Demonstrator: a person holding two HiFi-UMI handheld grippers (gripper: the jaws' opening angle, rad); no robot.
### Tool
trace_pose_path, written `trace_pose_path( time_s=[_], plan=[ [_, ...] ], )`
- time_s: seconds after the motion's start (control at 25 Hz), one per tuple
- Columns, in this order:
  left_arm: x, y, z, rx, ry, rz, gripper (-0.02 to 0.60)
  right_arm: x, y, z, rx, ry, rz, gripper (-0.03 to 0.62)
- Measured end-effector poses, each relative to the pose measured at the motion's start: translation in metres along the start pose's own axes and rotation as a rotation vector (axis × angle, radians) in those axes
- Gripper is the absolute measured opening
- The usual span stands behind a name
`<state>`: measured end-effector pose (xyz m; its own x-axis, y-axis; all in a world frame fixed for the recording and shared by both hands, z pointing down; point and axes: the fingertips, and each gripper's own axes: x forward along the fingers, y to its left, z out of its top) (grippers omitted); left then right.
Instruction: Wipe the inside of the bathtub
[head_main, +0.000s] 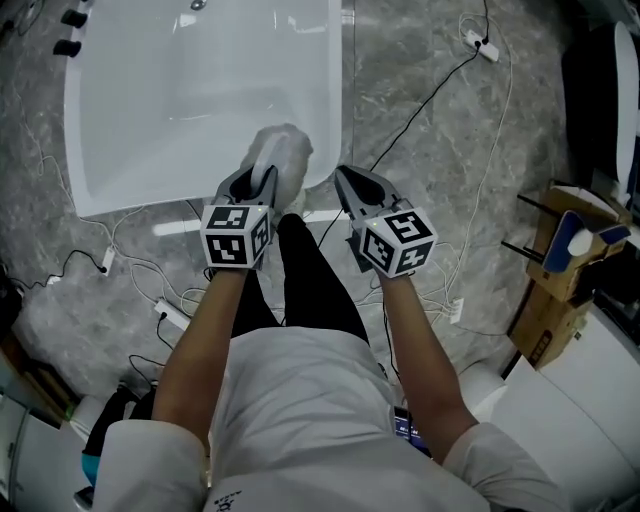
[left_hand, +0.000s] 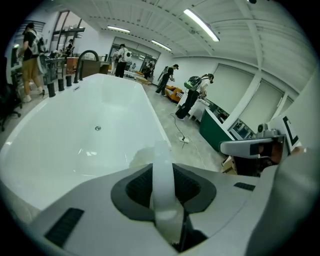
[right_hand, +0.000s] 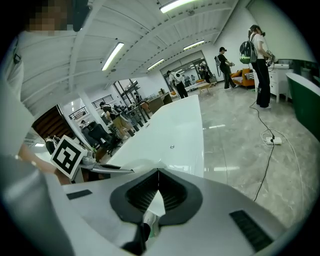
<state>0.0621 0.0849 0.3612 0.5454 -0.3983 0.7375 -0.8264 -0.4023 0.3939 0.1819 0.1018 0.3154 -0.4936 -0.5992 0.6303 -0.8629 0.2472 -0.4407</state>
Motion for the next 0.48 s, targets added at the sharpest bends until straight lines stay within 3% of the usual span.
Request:
trace_pose_path(
  time_s=[0.48],
  plan=[
    [0.073, 0.01, -0.024, -0.12, 0.077, 0.073, 0.1, 0.026, -0.031, -0.04, 0.069, 0.036, 0.007, 0.02]
  ],
)
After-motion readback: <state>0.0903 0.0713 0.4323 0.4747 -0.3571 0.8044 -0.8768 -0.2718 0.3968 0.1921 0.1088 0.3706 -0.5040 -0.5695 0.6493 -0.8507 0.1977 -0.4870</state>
